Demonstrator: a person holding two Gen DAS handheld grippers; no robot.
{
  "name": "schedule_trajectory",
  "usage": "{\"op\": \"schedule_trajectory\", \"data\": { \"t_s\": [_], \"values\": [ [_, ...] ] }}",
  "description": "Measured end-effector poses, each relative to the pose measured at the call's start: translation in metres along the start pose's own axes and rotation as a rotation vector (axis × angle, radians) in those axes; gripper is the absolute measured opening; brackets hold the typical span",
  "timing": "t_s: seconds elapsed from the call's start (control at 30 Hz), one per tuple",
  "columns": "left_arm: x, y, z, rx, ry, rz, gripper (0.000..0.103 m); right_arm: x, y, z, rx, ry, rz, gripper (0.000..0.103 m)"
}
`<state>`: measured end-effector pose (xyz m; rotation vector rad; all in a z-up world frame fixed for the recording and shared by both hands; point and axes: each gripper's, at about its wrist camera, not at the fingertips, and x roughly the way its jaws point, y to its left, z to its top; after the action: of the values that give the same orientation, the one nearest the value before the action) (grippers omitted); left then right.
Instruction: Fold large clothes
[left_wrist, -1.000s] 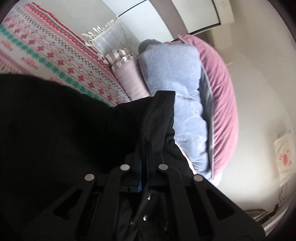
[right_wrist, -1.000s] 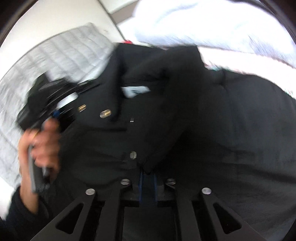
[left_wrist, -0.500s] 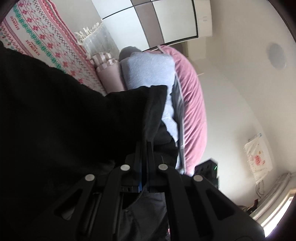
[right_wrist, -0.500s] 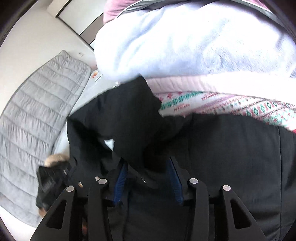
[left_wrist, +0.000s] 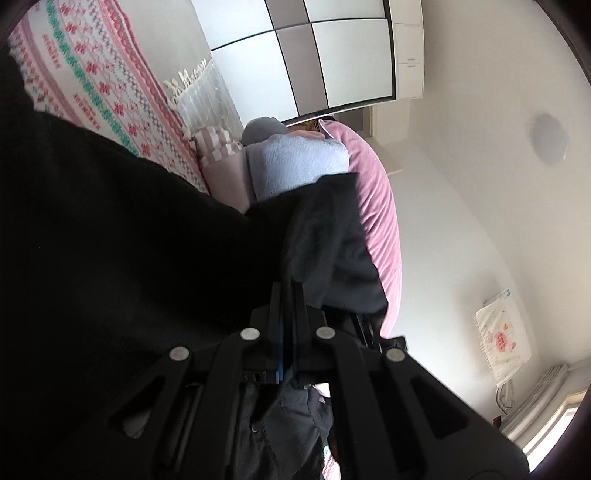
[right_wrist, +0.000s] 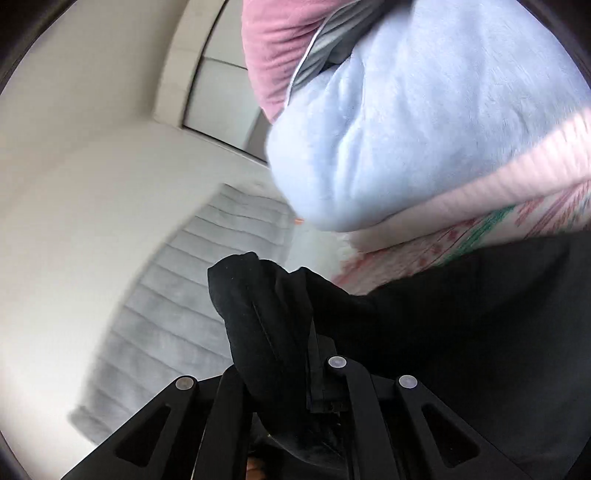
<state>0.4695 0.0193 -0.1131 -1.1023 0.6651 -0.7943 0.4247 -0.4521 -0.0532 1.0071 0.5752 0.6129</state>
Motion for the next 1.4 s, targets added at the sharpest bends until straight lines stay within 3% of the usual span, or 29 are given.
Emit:
{"op": "schedule_trajectory", "data": {
  "t_s": [0.07, 0.13, 0.17, 0.23, 0.27, 0.3, 0.47, 0.57, 0.63, 0.73, 0.8, 0.97, 1.07, 1.1, 1.13, 1.2, 1.3, 1.37, 1.4],
  "values": [
    [0.003, -0.008, 0.003, 0.044, 0.013, 0.058, 0.003, 0.002, -0.016, -0.002, 0.036, 0.022, 0.038, 0.005],
    [0.006, -0.02, 0.006, 0.103, 0.02, 0.122, 0.004, 0.008, -0.016, -0.004, -0.016, 0.05, 0.025, 0.005],
    [0.007, -0.027, 0.008, 0.134, 0.014, 0.159, 0.01, 0.01, -0.015, -0.005, -0.051, 0.061, 0.021, 0.005],
    [0.007, -0.038, 0.013, 0.184, 0.003, 0.19, 0.029, 0.014, -0.008, -0.001, -0.103, 0.066, 0.026, 0.005],
    [0.006, -0.043, 0.015, 0.198, -0.008, 0.21, 0.047, 0.015, -0.006, 0.001, -0.13, 0.067, 0.035, 0.005],
    [0.005, -0.046, 0.02, 0.202, -0.021, 0.232, 0.057, 0.02, -0.003, -0.003, -0.142, 0.069, 0.043, 0.005],
    [0.015, -0.033, 0.047, 0.072, -0.027, 0.172, 0.062, 0.025, -0.017, -0.011, -0.071, 0.066, 0.149, 0.006],
    [0.047, -0.023, 0.04, 0.043, 0.06, 0.252, 0.062, 0.023, -0.014, -0.017, -0.039, 0.066, 0.178, 0.006],
    [0.052, -0.024, 0.033, 0.055, 0.049, 0.275, 0.062, 0.022, -0.011, -0.019, -0.064, 0.068, 0.129, 0.006],
    [0.045, -0.041, 0.025, 0.135, 0.003, 0.367, 0.062, 0.019, 0.002, -0.018, -0.145, 0.068, 0.018, 0.006],
    [0.043, -0.062, 0.022, 0.246, -0.027, 0.496, 0.062, 0.021, 0.013, -0.017, -0.191, 0.068, -0.012, 0.006],
    [0.074, -0.089, 0.025, 0.406, 0.036, 0.662, 0.069, 0.031, 0.043, -0.026, -0.341, 0.103, -0.12, 0.008],
    [0.096, -0.062, 0.041, 0.305, 0.069, 0.783, 0.065, 0.036, 0.048, -0.025, -0.377, 0.109, -0.169, 0.008],
    [0.101, -0.056, 0.044, 0.276, 0.075, 0.775, 0.039, 0.033, 0.047, -0.026, -0.381, 0.111, -0.191, 0.008],
    [0.103, -0.048, 0.047, 0.249, 0.085, 0.757, 0.027, 0.034, 0.043, -0.024, -0.385, 0.11, -0.235, 0.008],
    [0.098, -0.04, 0.05, 0.21, 0.061, 0.72, 0.013, 0.04, 0.038, -0.021, -0.389, 0.111, -0.298, 0.008],
    [0.078, -0.039, 0.051, 0.197, -0.013, 0.646, 0.009, 0.041, 0.026, -0.019, -0.372, 0.109, -0.382, 0.009],
    [0.068, -0.04, 0.049, 0.203, -0.053, 0.616, 0.008, 0.044, 0.02, -0.016, -0.383, 0.094, -0.528, 0.013],
    [0.063, -0.04, 0.046, 0.205, -0.073, 0.61, 0.008, 0.048, 0.017, -0.014, -0.401, 0.086, -0.647, 0.021]
  ]
}}
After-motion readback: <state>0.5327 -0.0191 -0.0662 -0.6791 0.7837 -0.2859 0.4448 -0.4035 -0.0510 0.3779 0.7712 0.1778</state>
